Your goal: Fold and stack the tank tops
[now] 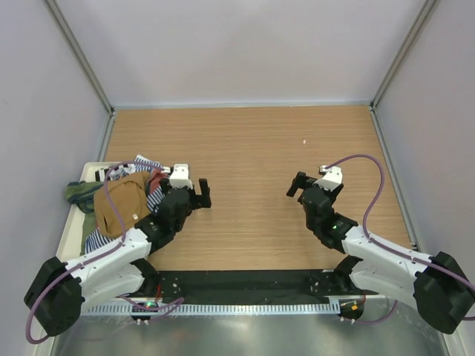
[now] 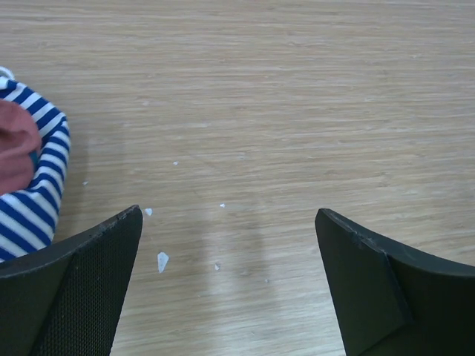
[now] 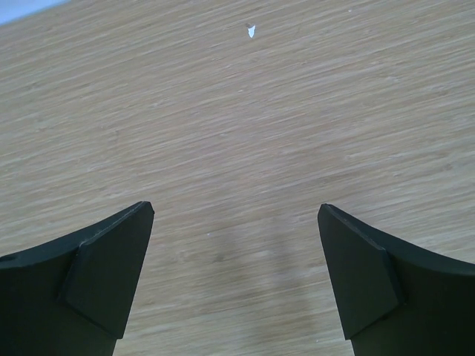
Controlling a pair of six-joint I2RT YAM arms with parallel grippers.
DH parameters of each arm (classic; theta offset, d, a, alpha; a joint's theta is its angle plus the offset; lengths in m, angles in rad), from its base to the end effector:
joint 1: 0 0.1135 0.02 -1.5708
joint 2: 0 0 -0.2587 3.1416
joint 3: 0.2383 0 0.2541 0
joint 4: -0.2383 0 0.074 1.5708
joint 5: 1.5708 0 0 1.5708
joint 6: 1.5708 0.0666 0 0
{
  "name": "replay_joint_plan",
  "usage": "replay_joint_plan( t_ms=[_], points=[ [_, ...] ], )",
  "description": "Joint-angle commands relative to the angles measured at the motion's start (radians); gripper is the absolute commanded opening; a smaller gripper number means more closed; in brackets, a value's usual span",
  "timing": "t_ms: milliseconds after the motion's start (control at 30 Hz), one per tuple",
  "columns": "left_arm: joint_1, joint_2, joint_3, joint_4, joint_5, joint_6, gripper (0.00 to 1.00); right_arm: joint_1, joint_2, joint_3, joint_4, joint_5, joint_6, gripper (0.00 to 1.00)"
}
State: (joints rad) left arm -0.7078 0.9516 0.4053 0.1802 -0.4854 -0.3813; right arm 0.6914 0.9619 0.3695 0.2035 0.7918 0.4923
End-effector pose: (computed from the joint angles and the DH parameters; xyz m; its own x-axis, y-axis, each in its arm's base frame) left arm 0.1996 -0.1299 0.1996 -0.3433 -0.1394 -0.9288 0.1253 0.9733 -0.1924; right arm 0.2013 0.1051 0.1918 -0.2294 0.2412 -0.9430 0.1903 0.9612 0.1996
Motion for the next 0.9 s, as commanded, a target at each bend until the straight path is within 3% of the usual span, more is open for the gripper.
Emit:
replay_joint_plan(
  t_ms=[0, 100, 167, 200, 267, 533, 700, 800, 867],
  points=[
    [-0.002, 0.006, 0.068, -0.03, -0.128, -0.04, 0.99, -0.001, -0.023, 0.023, 0.028, 0.067, 0.042, 1.0],
    [-0.002, 0.019, 0.183, -0.308, -0.314, -0.249, 0.97, 0.0, -0.025, 0.022, 0.036, 0.058, 0.037, 0.99],
    [0.002, 0.03, 0.283, -0.581, -0.424, -0.423, 0.95, 0.0, -0.023, 0.023, 0.034, 0.06, 0.035, 1.0],
    [0.013, 0.038, 0.309, -0.726, -0.461, -0.46, 0.93, -0.001, -0.023, 0.023, 0.033, 0.061, 0.035, 1.0],
    [0.083, 0.032, 0.355, -0.832, -0.461, -0.552, 0.89, -0.001, -0.019, 0.026, 0.028, 0.063, 0.035, 1.0],
    [0.485, -0.071, 0.305, -0.844, -0.254, -0.498, 0.78, 0.0, -0.005, 0.035, 0.019, 0.067, 0.034, 1.0],
    [0.544, 0.028, 0.314, -0.805, -0.183, -0.493, 0.77, 0.0, -0.005, 0.037, 0.017, 0.067, 0.035, 1.0],
    [0.553, 0.104, 0.334, -0.806, -0.179, -0.482, 0.65, -0.001, -0.008, 0.036, 0.013, 0.07, 0.035, 1.0],
    [0.553, 0.122, 0.346, -0.814, -0.18, -0.478, 0.43, 0.0, -0.009, 0.034, 0.013, 0.072, 0.037, 1.0]
  ],
)
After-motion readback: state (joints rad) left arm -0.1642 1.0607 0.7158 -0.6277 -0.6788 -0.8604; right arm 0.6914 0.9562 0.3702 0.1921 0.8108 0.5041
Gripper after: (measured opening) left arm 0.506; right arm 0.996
